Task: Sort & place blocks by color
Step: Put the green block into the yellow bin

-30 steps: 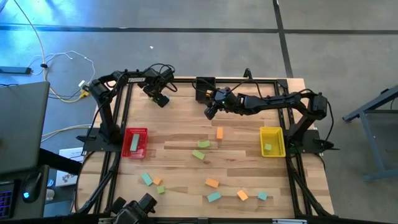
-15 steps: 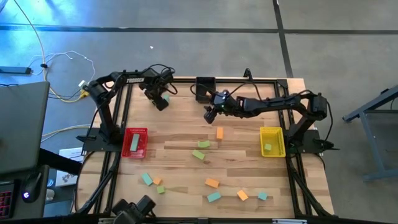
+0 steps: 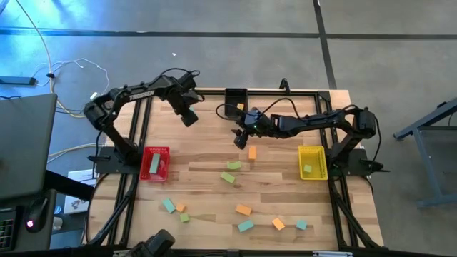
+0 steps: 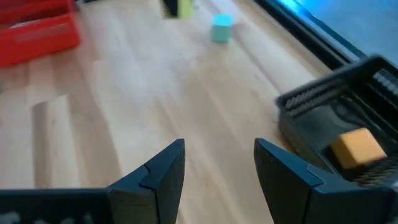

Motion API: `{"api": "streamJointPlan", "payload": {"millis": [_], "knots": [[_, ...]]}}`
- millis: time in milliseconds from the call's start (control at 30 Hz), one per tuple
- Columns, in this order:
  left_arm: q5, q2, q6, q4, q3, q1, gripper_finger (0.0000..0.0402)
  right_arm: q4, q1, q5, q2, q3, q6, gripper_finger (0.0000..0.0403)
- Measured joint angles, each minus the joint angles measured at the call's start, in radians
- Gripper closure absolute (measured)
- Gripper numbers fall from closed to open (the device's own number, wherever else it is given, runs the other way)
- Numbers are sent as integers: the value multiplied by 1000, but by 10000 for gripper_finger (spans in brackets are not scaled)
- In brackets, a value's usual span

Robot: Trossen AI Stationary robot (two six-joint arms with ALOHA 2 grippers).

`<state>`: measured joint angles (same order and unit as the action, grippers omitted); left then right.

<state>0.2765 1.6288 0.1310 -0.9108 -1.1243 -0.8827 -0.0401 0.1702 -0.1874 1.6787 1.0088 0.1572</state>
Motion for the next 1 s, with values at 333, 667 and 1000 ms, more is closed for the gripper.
{"api": "streamJointPlan", "payload": {"millis": [333, 667, 1000], "knots": [[397, -107, 30, 64, 0, 0, 294, -123, -73, 5, 0, 0, -196, 224], [732, -122, -42, 206, -1, 1, 294, -284, -146, -58, 0, 0, -521, 224], [841, -122, -151, 352, -1, 23, 294, -420, -204, -209, 0, 0, -747, 224]]}}
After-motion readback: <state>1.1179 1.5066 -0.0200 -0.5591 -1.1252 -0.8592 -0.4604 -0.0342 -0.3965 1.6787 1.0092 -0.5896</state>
